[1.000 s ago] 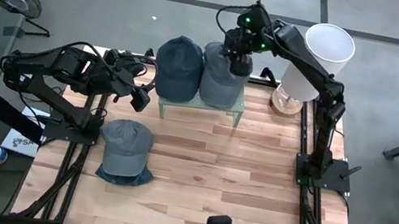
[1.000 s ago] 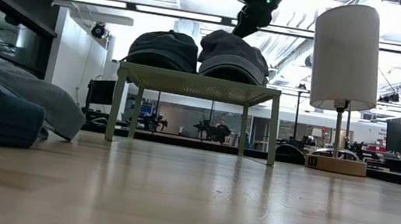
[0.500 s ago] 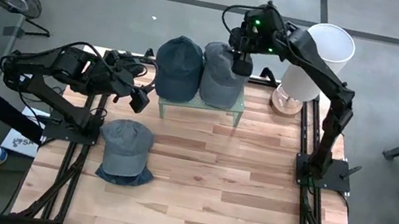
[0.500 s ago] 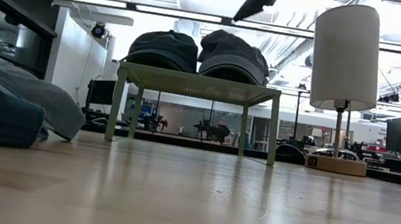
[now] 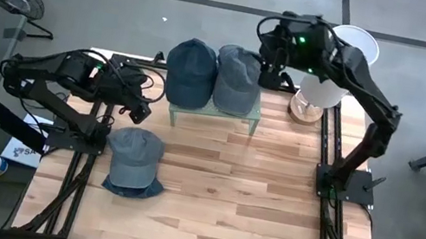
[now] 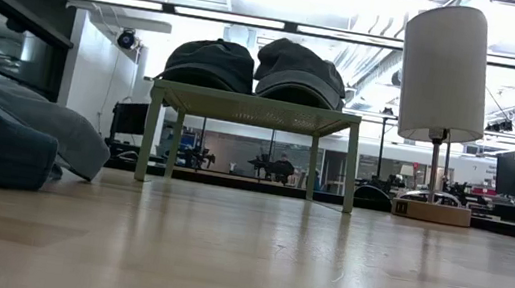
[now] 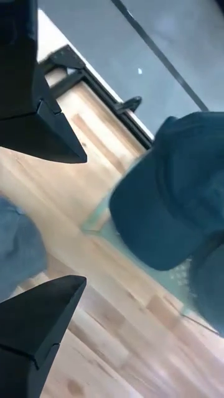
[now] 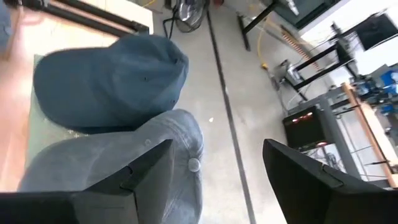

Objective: Pick & Place hat
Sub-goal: Stack the gray cap on the gray cap on the shelf

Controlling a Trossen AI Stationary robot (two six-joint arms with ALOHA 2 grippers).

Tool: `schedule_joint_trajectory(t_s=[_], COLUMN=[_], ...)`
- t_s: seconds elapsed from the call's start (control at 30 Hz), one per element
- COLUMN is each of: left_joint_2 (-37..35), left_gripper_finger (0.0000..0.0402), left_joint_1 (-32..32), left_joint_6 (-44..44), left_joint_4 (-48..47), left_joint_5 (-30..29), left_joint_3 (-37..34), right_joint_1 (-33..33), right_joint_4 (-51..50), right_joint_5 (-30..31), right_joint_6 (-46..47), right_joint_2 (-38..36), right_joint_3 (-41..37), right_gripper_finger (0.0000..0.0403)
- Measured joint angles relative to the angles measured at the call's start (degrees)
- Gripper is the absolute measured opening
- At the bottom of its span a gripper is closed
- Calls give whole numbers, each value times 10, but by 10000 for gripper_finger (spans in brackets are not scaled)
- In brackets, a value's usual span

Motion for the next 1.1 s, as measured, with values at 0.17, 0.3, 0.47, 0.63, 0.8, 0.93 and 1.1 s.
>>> schedule_joint_trajectory(t_s=[0.17, 0.3, 0.47, 0.63, 0.8, 0.93, 1.1], left_joint_2=[-16, -34, -78, -131, -169, -179, -167], left_gripper_finger=[305, 304, 282, 243, 217, 219, 250], left_joint_1=[0, 0, 0, 0, 5, 50, 123], left_joint_6=[1, -20, -19, -4, -35, -96, -104], left_joint_4=[-4, 4, 91, 194, 222, 220, 229], left_joint_5=[23, 43, 113, 170, 187, 200, 248], left_joint_3=[-52, -131, -243, -356, -430, -453, -474], right_joint_1=[36, 64, 104, 140, 162, 175, 188], right_joint_4=[-1, -1, -5, -4, -4, -4, -4], right_joint_5=[19, 18, 16, 17, 21, 35, 51], right_joint_6=[37, 74, 109, 127, 159, 175, 193], right_joint_2=[-25, -37, -41, -40, -40, -40, -40], right_joint_3=[0, 0, 0, 0, 0, 0, 0], right_gripper_finger=[238, 239, 239, 238, 239, 239, 239])
